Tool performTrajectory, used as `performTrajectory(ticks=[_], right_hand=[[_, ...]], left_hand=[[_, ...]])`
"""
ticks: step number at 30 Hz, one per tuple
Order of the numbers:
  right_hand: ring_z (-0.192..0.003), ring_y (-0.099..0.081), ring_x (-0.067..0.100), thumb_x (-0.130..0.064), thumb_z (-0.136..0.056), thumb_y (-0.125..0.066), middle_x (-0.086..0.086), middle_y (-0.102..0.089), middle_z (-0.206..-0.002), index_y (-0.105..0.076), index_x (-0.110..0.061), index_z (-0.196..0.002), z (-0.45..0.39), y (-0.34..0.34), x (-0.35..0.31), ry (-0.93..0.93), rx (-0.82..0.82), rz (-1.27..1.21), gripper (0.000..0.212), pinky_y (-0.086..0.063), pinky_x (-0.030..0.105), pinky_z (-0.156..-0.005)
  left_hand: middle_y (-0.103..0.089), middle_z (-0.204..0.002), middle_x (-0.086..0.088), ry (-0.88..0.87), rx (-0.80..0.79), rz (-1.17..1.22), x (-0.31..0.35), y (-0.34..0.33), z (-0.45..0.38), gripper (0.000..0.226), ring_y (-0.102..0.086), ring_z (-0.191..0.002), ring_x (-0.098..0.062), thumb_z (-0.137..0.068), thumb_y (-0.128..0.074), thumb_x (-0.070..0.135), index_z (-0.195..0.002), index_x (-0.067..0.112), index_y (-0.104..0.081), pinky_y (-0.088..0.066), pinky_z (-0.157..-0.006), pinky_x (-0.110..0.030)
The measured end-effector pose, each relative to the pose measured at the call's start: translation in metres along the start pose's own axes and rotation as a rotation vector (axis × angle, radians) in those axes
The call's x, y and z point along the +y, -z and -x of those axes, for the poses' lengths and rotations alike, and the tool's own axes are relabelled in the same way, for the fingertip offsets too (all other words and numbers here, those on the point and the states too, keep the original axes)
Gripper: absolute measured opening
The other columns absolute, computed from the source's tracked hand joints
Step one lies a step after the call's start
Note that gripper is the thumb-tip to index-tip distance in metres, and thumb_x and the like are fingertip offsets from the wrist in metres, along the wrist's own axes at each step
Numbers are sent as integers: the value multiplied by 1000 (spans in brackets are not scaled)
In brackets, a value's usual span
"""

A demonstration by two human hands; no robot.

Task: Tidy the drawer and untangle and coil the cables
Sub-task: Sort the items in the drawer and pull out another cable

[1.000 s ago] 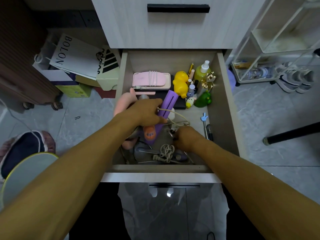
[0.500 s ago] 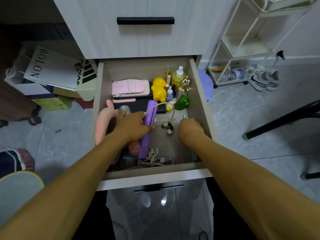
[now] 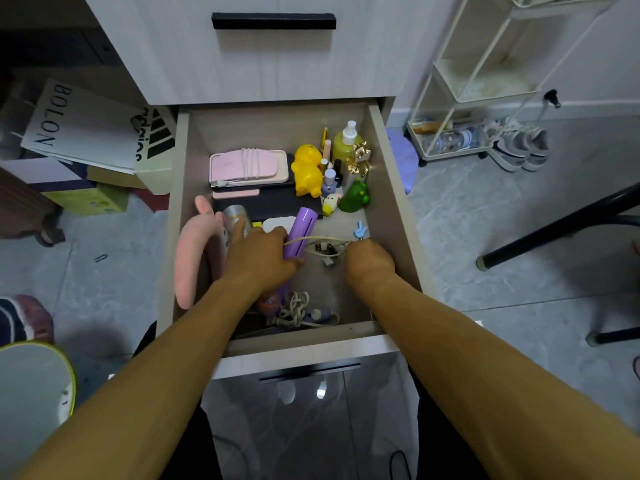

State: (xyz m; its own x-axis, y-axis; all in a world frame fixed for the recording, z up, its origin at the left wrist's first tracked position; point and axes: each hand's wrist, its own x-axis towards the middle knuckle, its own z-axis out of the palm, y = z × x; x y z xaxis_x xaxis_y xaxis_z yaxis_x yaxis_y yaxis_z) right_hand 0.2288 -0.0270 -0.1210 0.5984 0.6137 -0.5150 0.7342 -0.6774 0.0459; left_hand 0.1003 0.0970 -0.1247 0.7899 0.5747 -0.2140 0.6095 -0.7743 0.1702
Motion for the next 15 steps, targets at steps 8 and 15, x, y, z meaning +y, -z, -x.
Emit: performTrajectory(ticks=[8,15], right_hand=[[-117,-57,32,-8,-101,-41,18,-55,-131,-56,-1,-126,-3,-2,2,-63,-76,-101,30,-50,39,-92],[-111,-61,31,-8,-100,-41,17,-59,-125,-57,-2,-123,-1,-3,0,-72,-31,-118,29,-52,38,-87]], left_hand=[[-66,-105,-6,16,-7,35,0,1,0,45,-56,-107,-25,-88,-55,57,-115,21,-56,-12,-116,-46],[-65,-99,-4,28,-13,77,-1,2,0,43,-57,-104,-25,-89,-55,57,-111,21,-56,-12,-117,-47]])
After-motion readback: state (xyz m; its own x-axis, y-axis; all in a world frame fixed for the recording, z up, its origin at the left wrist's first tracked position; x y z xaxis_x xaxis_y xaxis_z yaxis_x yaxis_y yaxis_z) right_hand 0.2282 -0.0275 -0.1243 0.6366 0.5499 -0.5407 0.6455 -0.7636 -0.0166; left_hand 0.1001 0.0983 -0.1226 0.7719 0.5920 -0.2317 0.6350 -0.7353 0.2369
